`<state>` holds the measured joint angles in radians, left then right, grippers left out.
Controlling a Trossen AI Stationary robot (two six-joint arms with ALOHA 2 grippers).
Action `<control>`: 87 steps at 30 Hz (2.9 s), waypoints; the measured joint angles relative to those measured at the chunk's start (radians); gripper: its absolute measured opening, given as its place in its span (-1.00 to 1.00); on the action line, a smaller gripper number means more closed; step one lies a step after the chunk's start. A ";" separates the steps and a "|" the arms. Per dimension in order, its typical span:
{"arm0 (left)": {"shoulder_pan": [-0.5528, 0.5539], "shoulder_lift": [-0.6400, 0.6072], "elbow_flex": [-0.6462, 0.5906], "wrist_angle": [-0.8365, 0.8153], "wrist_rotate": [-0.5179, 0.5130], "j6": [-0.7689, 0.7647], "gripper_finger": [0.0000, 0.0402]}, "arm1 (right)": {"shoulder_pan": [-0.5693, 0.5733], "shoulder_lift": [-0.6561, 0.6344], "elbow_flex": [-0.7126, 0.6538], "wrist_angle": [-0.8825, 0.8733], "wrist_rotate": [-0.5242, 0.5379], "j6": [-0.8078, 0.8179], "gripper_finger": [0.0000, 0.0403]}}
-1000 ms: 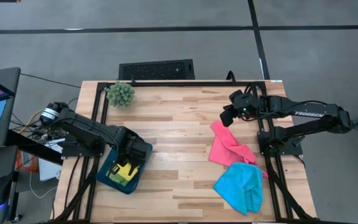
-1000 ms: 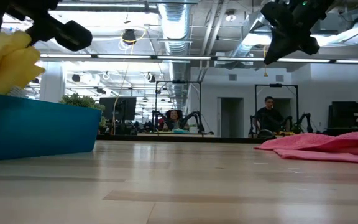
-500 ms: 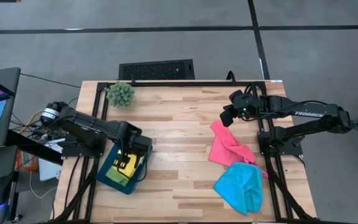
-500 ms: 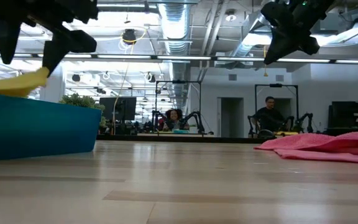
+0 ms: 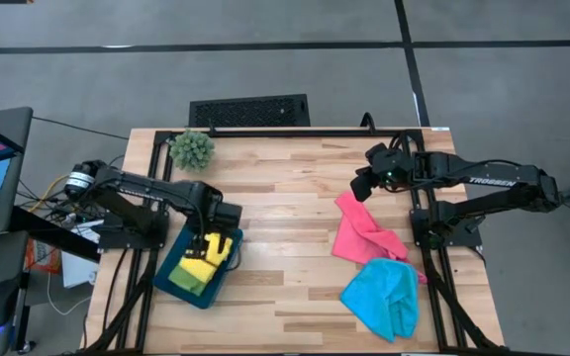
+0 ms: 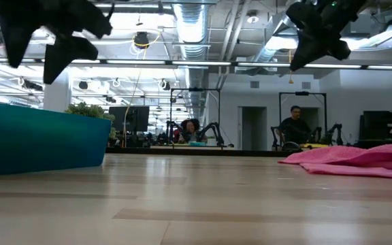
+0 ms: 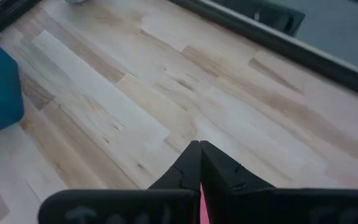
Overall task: Fold microfiber towels
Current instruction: Fold the pink microfiber towel
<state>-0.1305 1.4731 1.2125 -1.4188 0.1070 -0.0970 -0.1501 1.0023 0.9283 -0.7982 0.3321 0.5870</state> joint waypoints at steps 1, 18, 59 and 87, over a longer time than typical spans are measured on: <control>0.016 0.000 0.012 0.019 0.008 -0.024 0.42 | 0.000 0.000 0.000 -0.012 -0.004 0.014 -0.86; 0.314 0.168 0.102 1.116 0.098 -0.079 0.42 | 0.171 -0.002 0.000 -0.420 -0.110 0.295 -0.78; 0.264 0.582 1.111 0.631 0.719 -0.209 0.42 | 0.655 -0.069 0.000 -0.175 0.066 0.651 -0.78; 0.111 0.512 1.109 0.594 0.249 -0.311 0.42 | 0.280 -0.094 -0.001 -0.318 -0.045 0.118 -0.42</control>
<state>-0.0199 1.9850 2.3215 -0.8246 0.3561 -0.4081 0.1302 0.9085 0.9276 -1.1162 0.2868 0.7048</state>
